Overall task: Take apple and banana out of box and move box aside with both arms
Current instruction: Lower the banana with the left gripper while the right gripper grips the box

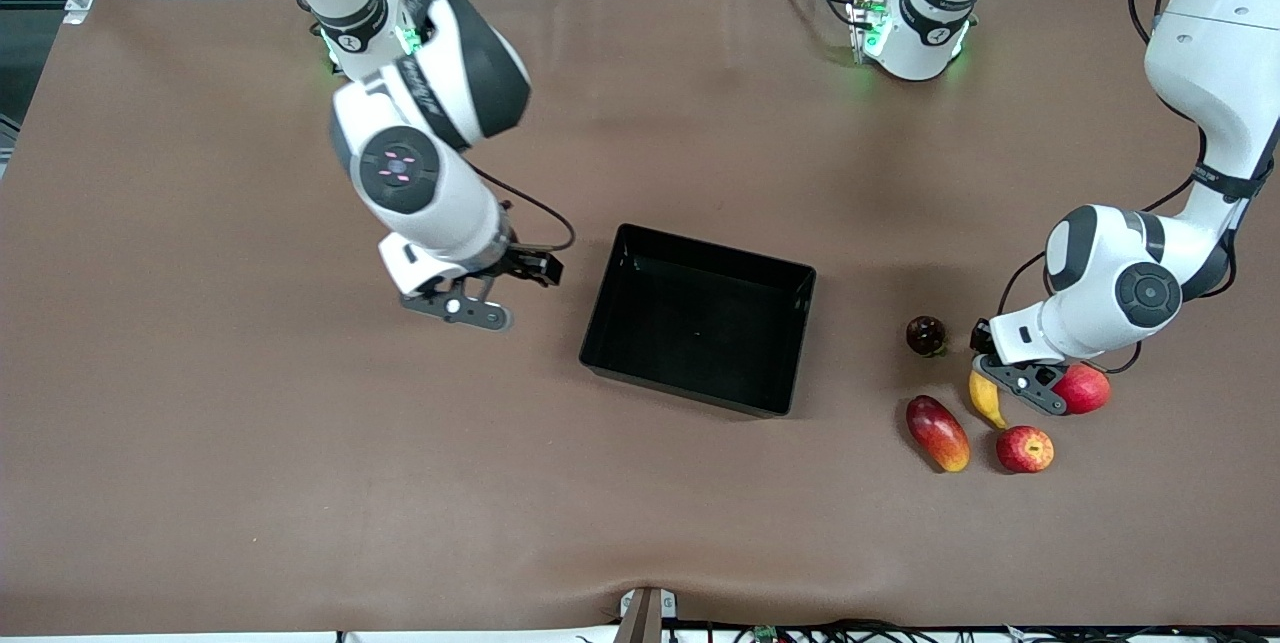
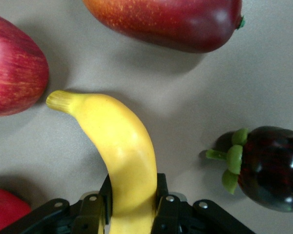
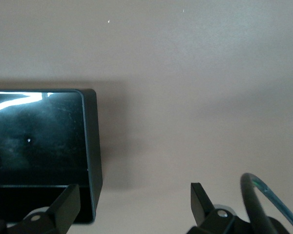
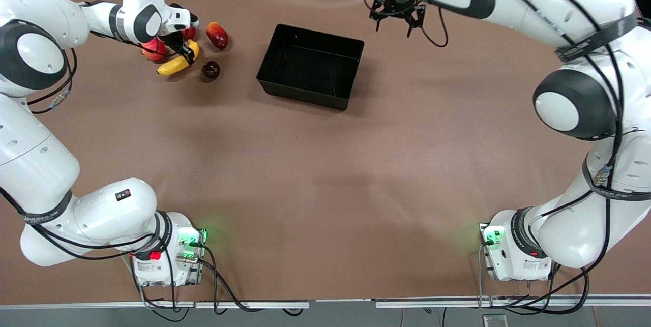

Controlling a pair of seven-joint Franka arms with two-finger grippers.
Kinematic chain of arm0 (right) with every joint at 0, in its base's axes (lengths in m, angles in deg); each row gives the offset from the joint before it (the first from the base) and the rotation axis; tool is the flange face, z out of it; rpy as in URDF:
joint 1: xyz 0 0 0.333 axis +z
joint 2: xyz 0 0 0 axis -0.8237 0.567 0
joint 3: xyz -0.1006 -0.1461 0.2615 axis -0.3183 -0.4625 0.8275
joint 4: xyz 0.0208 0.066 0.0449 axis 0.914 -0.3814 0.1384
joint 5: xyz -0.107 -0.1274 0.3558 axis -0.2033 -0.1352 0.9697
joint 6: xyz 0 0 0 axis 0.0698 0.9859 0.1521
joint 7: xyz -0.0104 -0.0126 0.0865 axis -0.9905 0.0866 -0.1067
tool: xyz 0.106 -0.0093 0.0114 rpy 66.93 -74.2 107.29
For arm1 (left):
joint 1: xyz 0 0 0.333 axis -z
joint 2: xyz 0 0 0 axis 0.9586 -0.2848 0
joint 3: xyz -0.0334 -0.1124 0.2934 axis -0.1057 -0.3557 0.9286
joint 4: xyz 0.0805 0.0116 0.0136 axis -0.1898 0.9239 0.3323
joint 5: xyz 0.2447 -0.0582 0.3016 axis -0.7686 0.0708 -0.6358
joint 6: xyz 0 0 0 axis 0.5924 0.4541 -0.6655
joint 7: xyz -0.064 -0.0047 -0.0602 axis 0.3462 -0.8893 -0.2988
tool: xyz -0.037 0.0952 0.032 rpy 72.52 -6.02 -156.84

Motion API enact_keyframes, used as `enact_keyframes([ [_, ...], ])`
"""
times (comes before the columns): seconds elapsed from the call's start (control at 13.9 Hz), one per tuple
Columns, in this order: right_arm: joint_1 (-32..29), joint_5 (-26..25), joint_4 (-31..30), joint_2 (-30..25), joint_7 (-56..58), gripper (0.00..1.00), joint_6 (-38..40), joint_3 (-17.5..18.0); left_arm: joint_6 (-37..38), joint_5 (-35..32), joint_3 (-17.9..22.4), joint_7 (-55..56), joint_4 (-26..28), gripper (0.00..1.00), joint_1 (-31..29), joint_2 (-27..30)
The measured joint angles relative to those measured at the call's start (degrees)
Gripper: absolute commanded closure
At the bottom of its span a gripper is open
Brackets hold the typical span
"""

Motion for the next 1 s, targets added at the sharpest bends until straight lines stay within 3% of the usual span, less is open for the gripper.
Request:
enact_keyframes([
  [0.14, 0.48, -0.07, -0.02, 1.45, -2.58, 0.00, -0.81, -0.04, -1.38, 0.00, -0.02, 0.00, 0.00, 1.00, 0.03, -0.93],
  [0.22, 0.80, -0.08, -0.02, 2.23, -3.08, 0.00, -1.63, -0.05, -2.46, 0.00, -0.02, 0.00, -0.01, 0.68, 0.02, -1.36],
  [0.29, 1.14, -0.08, -0.05, 2.91, -3.59, 0.00, -2.83, -0.05, -2.93, 0.00, -0.02, 0.00, -0.02, 0.18, 0.02, -1.49],
  [0.36, 1.48, -0.08, -0.13, 3.64, -4.33, 0.00, -4.13, -0.05, -2.99, 0.00, -0.03, 0.01, -0.03, 0.00, 0.03, -1.51],
  [0.65, 4.69, -0.08, -0.79, 7.31, -10.30, 0.00, -11.28, -0.02, -1.96, 0.07, -0.43, 4.32, -1.71, 0.00, 0.00, -1.64],
  [0.79, 6.81, -0.09, -1.08, 9.54, -12.25, 0.00, -13.42, -0.04, 1.81, 0.08, -2.77, 10.53, -3.88, 0.00, -0.06, -0.75],
  [1.0, 8.13, -0.13, -1.15, 11.60, -13.05, 0.54, -15.30, -0.08, 12.85, 0.08, -8.90, 22.46, -8.82, 0.00, 0.10, 2.58],
])
